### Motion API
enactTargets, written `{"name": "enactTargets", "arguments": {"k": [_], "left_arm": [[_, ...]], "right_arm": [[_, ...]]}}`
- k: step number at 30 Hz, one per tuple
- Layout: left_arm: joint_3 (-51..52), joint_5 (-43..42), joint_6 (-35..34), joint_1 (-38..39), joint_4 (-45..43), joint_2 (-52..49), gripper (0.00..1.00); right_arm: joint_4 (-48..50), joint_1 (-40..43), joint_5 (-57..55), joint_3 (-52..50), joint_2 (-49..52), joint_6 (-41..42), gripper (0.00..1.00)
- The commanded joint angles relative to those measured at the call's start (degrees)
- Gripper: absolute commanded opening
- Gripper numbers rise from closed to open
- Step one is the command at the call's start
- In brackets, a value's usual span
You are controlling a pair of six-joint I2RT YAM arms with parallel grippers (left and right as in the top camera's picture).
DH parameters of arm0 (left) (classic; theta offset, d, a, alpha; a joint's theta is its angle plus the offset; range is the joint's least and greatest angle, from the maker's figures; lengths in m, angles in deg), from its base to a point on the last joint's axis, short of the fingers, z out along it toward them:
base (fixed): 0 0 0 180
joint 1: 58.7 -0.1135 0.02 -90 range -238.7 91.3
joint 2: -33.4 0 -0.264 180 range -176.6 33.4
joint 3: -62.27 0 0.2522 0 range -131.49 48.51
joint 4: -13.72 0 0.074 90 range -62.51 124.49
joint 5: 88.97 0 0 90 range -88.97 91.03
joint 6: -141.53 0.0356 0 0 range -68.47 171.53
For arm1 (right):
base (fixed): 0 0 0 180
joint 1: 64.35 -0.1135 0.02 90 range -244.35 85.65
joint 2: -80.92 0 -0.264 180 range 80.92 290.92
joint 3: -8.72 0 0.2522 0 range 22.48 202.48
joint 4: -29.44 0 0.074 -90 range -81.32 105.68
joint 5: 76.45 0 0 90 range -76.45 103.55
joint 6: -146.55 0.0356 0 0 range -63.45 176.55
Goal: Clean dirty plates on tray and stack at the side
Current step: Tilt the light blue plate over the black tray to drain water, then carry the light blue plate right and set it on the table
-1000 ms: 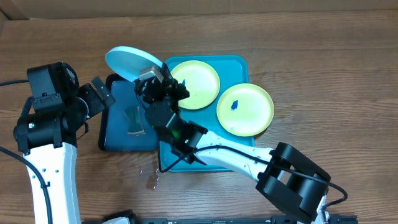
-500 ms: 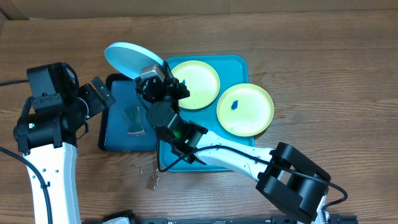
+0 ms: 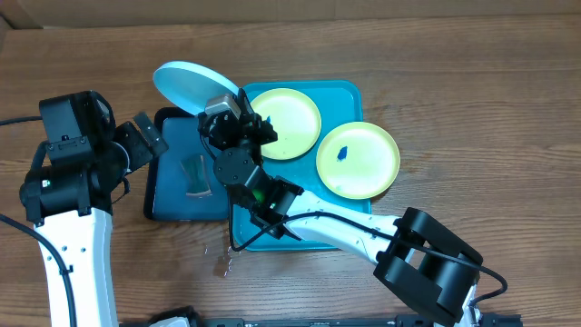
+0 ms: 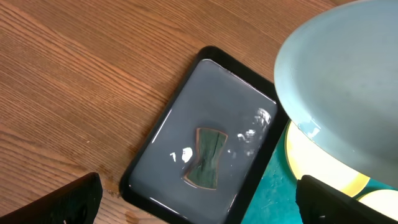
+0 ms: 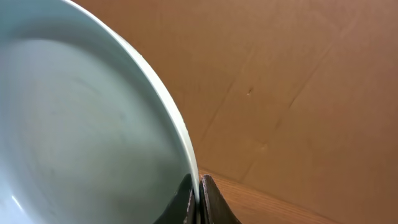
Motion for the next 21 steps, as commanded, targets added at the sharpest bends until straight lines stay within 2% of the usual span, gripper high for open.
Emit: {"name": "enactTargets", "arguments": {"k": [1, 5, 8, 13, 17, 19, 21], "left_arm": [[-0.98, 0.63, -0.33, -0.22, -0.09, -0.2, 1.0], [-0.96, 0.63, -0.33, -0.22, -0.09, -0.2, 1.0], [-0.98, 0.61, -0.33, -0.2, -0.09, -0.2, 1.0], [-0.96, 0.63, -0.35, -0.22, -0.07, -0.2, 1.0], [-0.96, 0.61, -0.35, -0.22, -0.07, -0.2, 1.0], [-0.98, 0.63, -0.33, -0.22, -0.07, -0.2, 1.0], [-0.96, 0.61, -0.35, -0.22, -0.09, -0.2, 1.0]], "right_arm": [[0.52, 0.37, -0.66, 1.38, -2.54, 0.46, 0.04], [0.33, 0.37, -0.66, 1.38, -2.54, 1.2, 0.04], [-2.6, 0.44, -0.63, 1.36, -2.54, 5.77, 0.04], [-14.62, 0.87, 2.21, 1.27, -2.54, 22.29, 0.04], [-25.83, 1.16, 18.67, 1.27, -2.51, 34.14, 0.04], [-28.0, 1.62, 20.87, 1.27, -2.54, 39.87, 0.04], [-28.2, 1.99, 20.92, 1.29, -3.04, 41.24, 0.04]]}}
